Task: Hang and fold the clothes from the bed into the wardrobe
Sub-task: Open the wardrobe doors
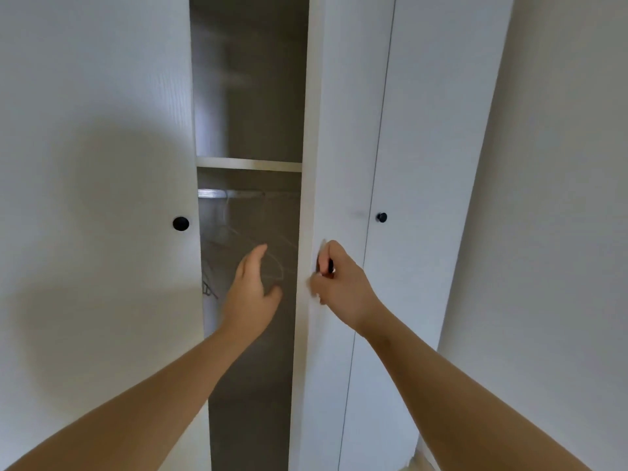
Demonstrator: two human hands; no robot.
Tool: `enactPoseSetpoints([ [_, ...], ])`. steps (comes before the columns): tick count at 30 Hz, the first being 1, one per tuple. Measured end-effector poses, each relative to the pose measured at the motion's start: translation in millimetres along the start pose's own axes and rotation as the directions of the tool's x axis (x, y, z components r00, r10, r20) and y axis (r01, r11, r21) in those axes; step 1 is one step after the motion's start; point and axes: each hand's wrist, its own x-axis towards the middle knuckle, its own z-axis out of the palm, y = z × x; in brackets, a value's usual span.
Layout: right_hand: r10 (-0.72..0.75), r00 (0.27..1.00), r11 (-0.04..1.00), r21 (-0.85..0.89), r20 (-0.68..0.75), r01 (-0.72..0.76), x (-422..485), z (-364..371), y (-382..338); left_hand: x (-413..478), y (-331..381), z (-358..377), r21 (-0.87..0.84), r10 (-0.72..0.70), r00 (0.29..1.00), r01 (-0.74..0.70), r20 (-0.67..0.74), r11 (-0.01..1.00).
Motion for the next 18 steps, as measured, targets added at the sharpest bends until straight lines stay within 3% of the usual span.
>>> enactPoseSetpoints([
  [6, 0.09, 0.995, 0.996, 0.001, 0.03, -0.09, -32, -80, 17, -26, 54, 49, -0.048, -0.018, 0.998, 0.021, 0.053, 0.999],
  [11, 0.123, 0.992, 0.985, -0.123, 0.039, -0.117, -53, -133, 28, -37, 104, 83, -0.09, -0.015, 0.993, 0.026, 0.119, 0.996],
  [18, 0.152, 0.969, 0.928, -0.309, -0.193, -0.207, -79, -159, 50, -46, 150, 116, -0.152, 0.057, 0.986, -0.033, 0.157, 0.988],
])
